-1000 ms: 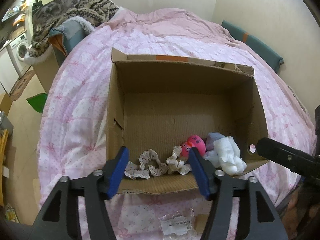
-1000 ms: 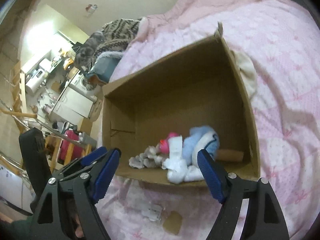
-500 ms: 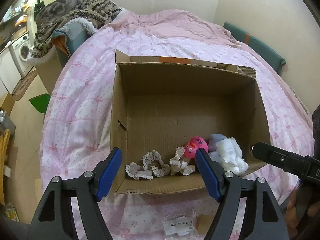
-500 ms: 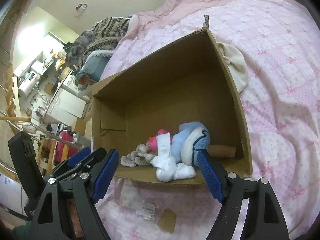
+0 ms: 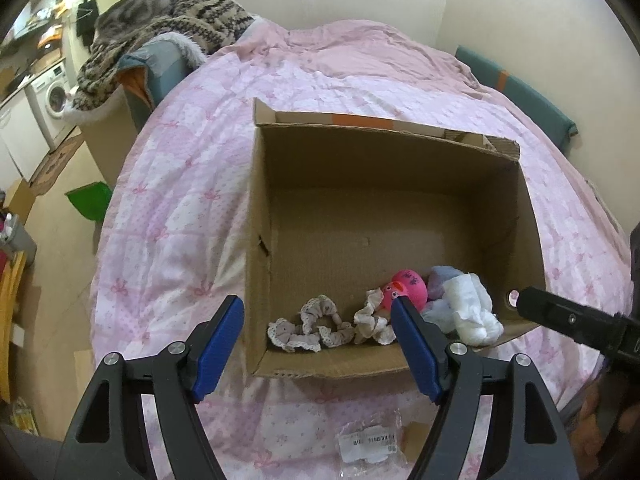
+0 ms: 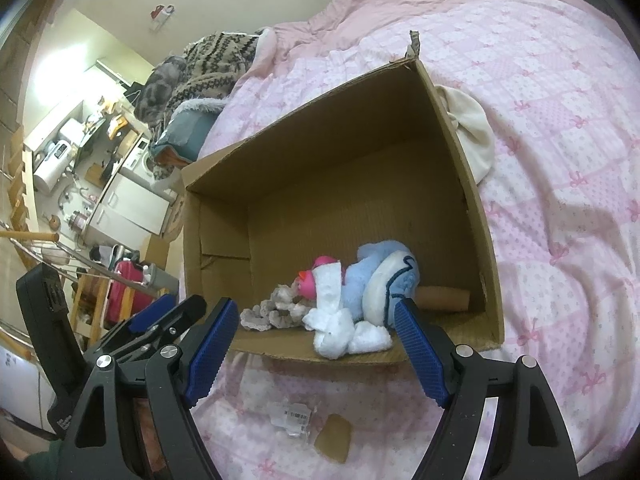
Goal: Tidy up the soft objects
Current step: 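Move both open grippers back toward the plastic bag and cork piece, then grasp the clear plastic bag with the left gripper while the right gripper grasps the tan cork piece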
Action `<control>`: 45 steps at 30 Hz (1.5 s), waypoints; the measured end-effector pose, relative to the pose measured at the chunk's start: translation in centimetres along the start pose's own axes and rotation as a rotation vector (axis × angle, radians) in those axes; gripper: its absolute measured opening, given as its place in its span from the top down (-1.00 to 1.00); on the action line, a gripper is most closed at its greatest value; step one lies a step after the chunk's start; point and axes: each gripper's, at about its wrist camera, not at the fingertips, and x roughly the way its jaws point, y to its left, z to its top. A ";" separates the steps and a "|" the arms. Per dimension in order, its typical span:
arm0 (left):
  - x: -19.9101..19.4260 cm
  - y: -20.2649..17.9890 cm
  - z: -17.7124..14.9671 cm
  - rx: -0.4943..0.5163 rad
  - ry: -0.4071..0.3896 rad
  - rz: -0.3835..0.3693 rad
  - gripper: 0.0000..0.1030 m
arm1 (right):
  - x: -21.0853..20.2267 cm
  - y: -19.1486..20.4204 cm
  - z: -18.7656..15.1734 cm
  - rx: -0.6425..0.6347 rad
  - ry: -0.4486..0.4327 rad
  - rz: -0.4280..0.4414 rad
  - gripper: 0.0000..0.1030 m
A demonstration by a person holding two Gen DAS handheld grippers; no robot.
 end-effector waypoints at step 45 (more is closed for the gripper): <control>-0.3 1.8 -5.4 -0.121 0.170 0.062 -0.43 | 8.5 -0.3 -9.5 -0.018 0.461 -0.155 0.36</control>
